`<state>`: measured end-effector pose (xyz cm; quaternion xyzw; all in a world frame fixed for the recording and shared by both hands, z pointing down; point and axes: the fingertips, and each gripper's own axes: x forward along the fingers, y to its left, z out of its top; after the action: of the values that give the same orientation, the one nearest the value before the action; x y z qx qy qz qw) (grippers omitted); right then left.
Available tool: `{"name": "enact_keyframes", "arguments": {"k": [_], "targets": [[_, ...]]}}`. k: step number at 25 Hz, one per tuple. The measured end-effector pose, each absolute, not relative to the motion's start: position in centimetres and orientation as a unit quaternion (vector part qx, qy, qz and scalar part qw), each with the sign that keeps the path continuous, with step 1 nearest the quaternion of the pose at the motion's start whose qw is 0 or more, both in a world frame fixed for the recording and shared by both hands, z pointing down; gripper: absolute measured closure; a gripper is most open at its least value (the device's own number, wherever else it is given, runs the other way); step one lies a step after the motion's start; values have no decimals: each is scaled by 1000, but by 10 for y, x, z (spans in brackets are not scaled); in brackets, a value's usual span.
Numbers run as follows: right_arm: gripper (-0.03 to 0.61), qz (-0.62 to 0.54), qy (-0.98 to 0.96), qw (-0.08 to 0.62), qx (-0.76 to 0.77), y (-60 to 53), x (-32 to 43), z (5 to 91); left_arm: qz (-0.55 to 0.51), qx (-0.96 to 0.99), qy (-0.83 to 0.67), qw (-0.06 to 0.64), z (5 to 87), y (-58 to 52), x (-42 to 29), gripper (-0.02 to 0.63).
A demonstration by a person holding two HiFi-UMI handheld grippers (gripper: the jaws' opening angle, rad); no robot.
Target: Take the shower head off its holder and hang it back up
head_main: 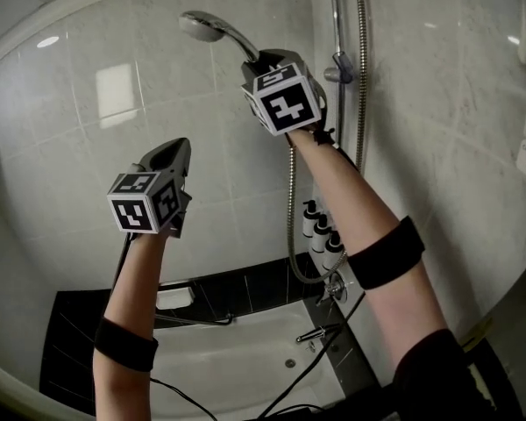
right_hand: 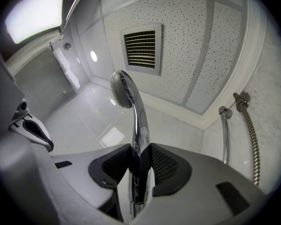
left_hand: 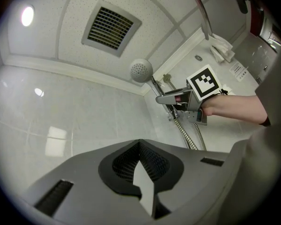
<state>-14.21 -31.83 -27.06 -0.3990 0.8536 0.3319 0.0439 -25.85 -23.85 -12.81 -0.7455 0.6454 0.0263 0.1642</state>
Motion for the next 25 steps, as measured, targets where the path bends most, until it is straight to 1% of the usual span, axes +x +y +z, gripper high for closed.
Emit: {"name": "enact_keyframes", "arguments": {"k": [5, 12, 18, 21, 25], "targets": [[434, 276, 888, 47, -364, -303, -165, -221, 28, -737, 661, 139, -95, -227, -284, 614], [434, 178, 932, 46, -311, -277, -199, -120, 0, -735, 670, 107, -30, -201, -302, 614], [434, 95, 950, 45, -295, -268, -211, -29, -13, -730, 679, 79, 37, -187, -316, 614], [434, 46, 954, 29, -296, -268, -212, 33, -20, -729, 682, 60, 72, -180, -319, 614], [434, 11, 954, -2, -300, -265, -211, 108, -39, -730, 680, 48, 119, -175, -318, 614]]}}
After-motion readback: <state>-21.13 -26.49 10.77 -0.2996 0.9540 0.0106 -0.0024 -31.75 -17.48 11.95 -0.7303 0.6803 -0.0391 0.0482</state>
